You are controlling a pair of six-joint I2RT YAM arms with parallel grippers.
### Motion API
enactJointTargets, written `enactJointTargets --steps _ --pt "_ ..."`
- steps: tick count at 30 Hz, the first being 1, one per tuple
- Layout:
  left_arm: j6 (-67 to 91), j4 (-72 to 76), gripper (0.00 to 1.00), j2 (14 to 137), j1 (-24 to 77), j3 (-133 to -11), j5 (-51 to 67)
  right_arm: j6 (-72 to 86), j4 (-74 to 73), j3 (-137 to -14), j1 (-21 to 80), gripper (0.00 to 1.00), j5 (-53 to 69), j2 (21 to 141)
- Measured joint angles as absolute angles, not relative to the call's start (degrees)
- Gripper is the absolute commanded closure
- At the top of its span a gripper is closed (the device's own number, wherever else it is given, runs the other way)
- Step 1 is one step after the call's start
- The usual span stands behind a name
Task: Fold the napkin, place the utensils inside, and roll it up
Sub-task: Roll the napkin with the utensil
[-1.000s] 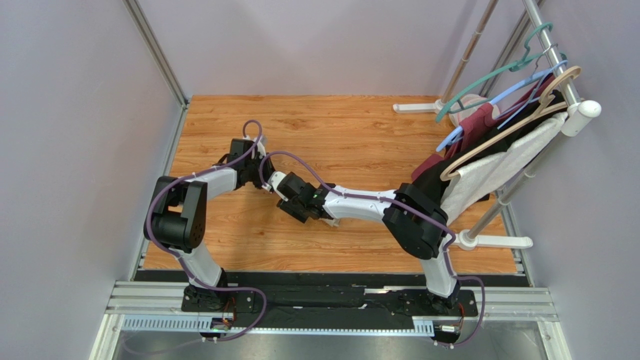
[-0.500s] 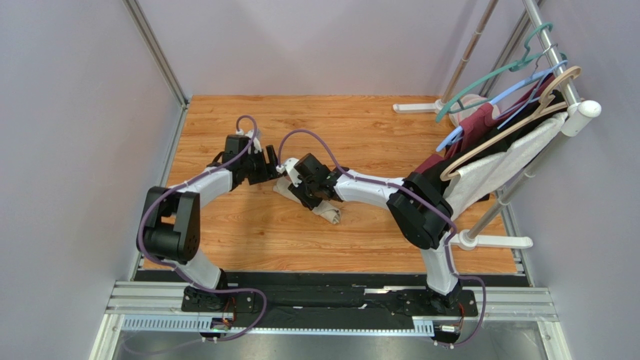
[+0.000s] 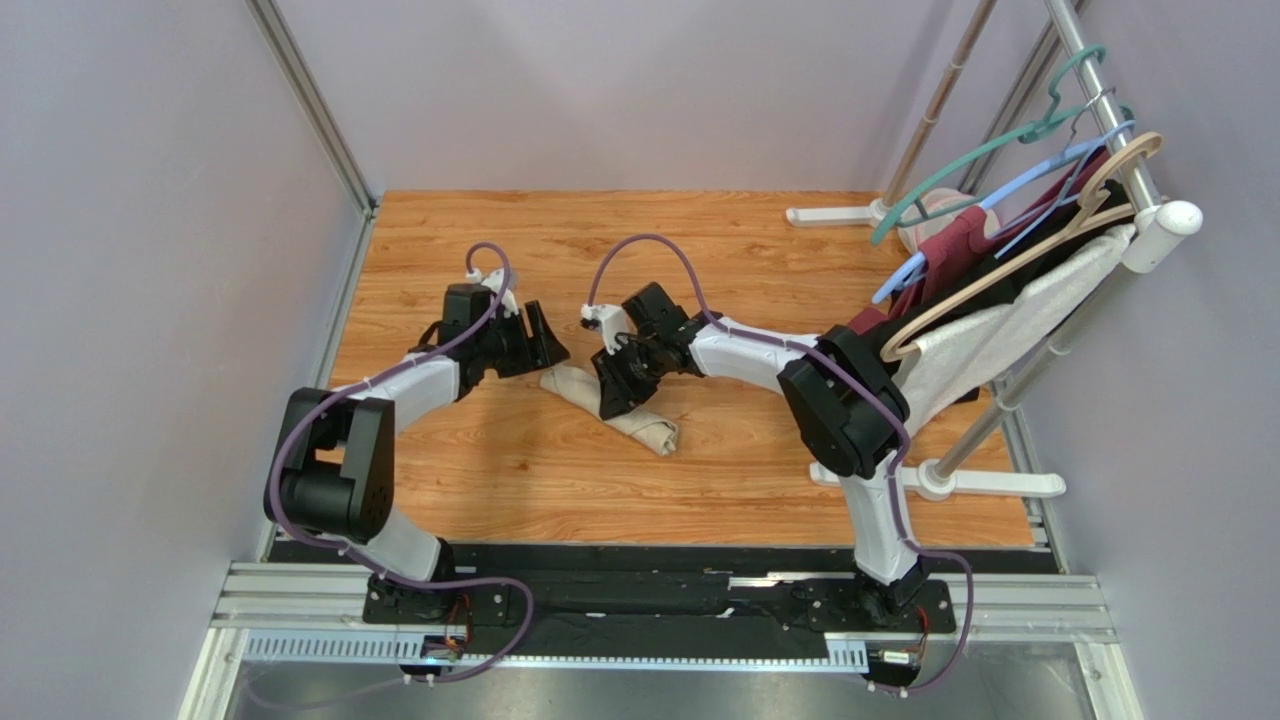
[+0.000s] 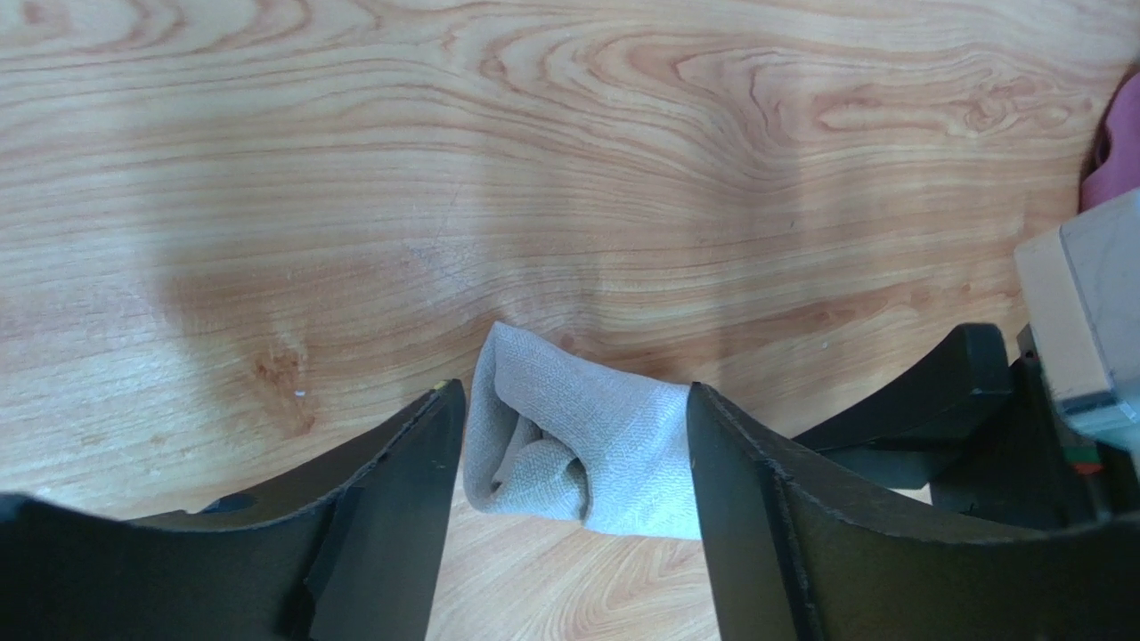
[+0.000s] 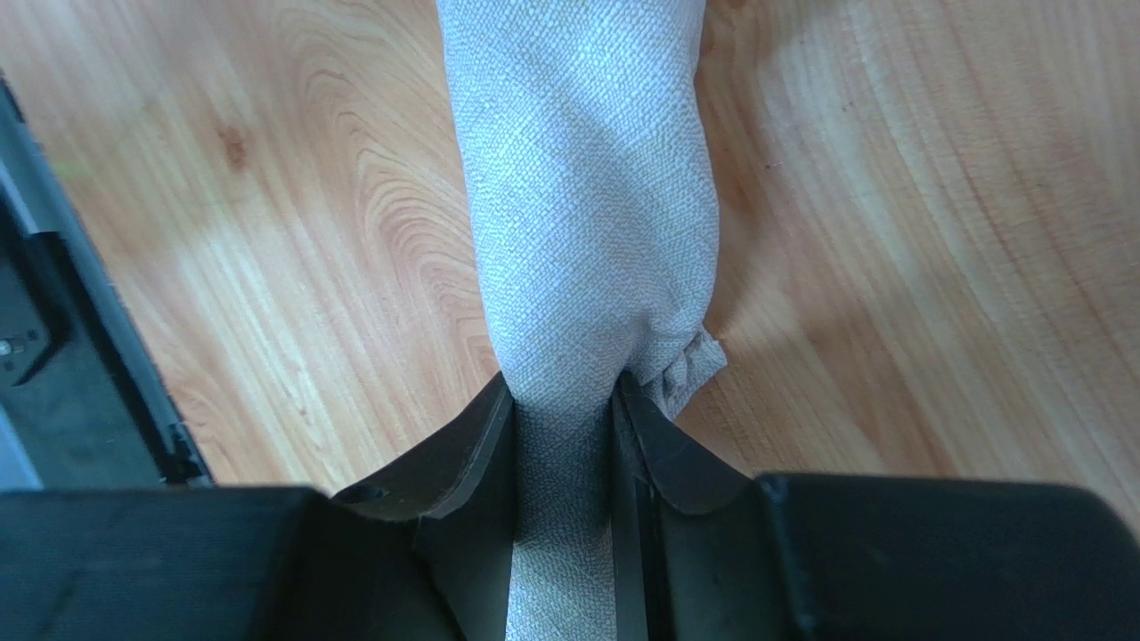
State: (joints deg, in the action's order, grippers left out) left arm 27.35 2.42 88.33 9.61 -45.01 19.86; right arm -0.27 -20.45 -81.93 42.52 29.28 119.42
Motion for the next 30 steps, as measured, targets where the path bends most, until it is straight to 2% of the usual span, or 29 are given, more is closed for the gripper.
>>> enactJointTargets --steps 5,11,14,15,16,17,19,20,23,30 --pt "27.40 2.76 0.40 89.84 9.61 -45.01 20.75 1.43 -20.23 -82.76 40.99 0.74 34.79 121.01" --pt "27.94 4.32 0.59 91.15 9.61 -45.01 22.52 2.83 -20.23 -83.81 39.75 0.73 39.66 122.76" --pt "28.18 5.26 0.77 92.42 9.61 -44.99 23.49 3.33 -20.21 -84.16 39.27 0.70 41.36 123.37" --pt "28.16 5.50 0.89 92.95 9.61 -44.99 23.83 3.44 -20.16 -84.16 39.13 0.66 41.65 123.44" --pt "28.21 5.61 0.94 93.38 9.61 -44.99 24.12 3.55 -20.14 -84.16 39.09 0.62 41.74 123.46" --pt "28.38 5.61 0.98 93.69 9.61 -44.99 24.34 3.64 -20.14 -84.16 39.09 0.54 41.67 123.46" --pt "28.18 5.61 1.00 94.32 9.58 -45.01 24.91 3.97 -20.36 -84.16 39.09 0.46 41.67 123.44" --pt "28.18 5.56 1.00 94.48 9.58 -45.04 25.04 4.34 -20.49 -84.16 39.09 0.39 41.71 123.31" --pt "28.18 5.13 1.00 94.98 9.58 -45.63 25.23 4.97 -21.45 -84.16 39.40 0.29 40.82 122.10" --pt "28.12 1.61 1.00 97.32 9.61 -49.54 25.19 4.62 -24.14 -82.72 41.93 0.28 27.66 116.20"
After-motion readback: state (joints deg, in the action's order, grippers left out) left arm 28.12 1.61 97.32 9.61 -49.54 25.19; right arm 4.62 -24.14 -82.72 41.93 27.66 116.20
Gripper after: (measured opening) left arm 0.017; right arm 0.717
